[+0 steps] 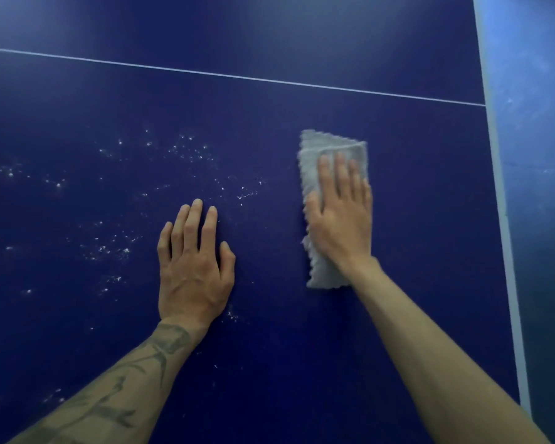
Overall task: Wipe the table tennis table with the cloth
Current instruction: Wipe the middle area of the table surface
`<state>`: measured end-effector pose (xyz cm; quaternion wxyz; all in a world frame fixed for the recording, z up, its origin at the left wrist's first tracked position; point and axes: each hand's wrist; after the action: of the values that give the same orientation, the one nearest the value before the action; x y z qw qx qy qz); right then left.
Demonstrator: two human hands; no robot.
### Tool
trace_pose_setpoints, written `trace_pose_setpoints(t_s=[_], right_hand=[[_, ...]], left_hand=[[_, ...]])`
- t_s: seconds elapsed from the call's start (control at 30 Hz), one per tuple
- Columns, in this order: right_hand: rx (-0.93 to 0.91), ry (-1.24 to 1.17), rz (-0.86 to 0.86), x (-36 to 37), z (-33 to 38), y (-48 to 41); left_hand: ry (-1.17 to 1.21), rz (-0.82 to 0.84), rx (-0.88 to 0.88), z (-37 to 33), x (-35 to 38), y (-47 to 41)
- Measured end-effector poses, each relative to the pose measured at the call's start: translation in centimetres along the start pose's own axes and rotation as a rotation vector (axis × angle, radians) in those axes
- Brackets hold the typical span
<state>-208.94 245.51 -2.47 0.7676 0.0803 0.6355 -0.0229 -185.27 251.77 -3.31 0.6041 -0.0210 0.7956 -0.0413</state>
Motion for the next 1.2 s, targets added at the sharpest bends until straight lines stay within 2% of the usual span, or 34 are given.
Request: trace_pose_setpoints(t_s=[0.07, 0.17, 0.27, 0.33, 0.37, 0.43, 0.5, 0.6, 0.7, 0.8, 0.87, 0.93, 1.03, 1.13, 1.2], right_hand=[[0.162, -0.022, -0.045, -0.6, 0.3, -3.1], [0.174, -0.035, -0.065, 0.0, 4.5, -6.5], [-0.087, -0.026, -0.025, 1.3, 9.3, -5.1], [-0.303, -0.003, 0.005, 1.8, 9.7, -2.1], [-0.352, 0.000, 0.012, 1.8, 8.7, -1.1], [-0.286, 0.006, 0.011, 1.4, 5.4, -0.9], [-0.092, 0.008, 0.000, 0.5, 3.0, -2.7], [0.111, -0.022, -0.057, -0.2, 3.7, -5.9], [0.054, -0.052, -0.054, 0.7, 7.8, -6.5], [-0.152, -0.040, -0.021, 1.9, 10.7, -3.0], [-0.242, -0.030, -0.010, 2.2, 10.0, -0.6], [-0.205, -0.018, -0.007, 1.8, 8.2, 0.3], [-0.001, -0.028, -0.022, 0.8, 6.7, -1.1], [0.141, -0.042, -0.059, 0.6, 9.5, -3.6], [0.115, -0.078, -0.046, 1.2, 13.0, -4.9]], left_hand=[[-0.002, 0.002, 0.002, 0.0, 0.1, 0.0], [-0.009, -0.004, 0.005, 0.0, 0.1, -0.1], [-0.026, -0.007, 0.012, 0.0, 0.2, 0.1], [-0.036, -0.014, 0.021, 0.1, 0.3, 0.1], [-0.034, -0.013, 0.021, 0.1, 0.3, 0.0], [-0.019, -0.011, 0.013, 0.1, 0.2, 0.0], [-0.015, 0.002, 0.006, 0.1, 0.1, 0.0], [-0.018, 0.014, 0.006, 0.1, 0.0, 0.0], [-0.031, 0.003, 0.011, 0.1, 0.1, 0.1], [-0.027, -0.013, 0.019, 0.3, 0.0, 0.2], [-0.004, -0.016, 0.018, 0.2, -0.3, 0.1], [0.068, -0.023, 0.020, 0.5, -0.9, 0.1], [0.125, -0.043, 0.014, 3.0, -2.4, 0.5], [0.048, -0.046, -0.028, 7.6, -3.8, 0.8], [0.002, -0.020, -0.047, 9.9, -4.0, 0.9]])
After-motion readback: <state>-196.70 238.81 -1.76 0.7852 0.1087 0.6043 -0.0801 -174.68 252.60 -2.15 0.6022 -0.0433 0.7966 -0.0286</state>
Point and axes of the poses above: each hand's wrist, its own y-axis away from the middle knuckle, its own x-axis out of the palm, z = x × y, and after that the axes turned 4 degrees about -z, right-handed
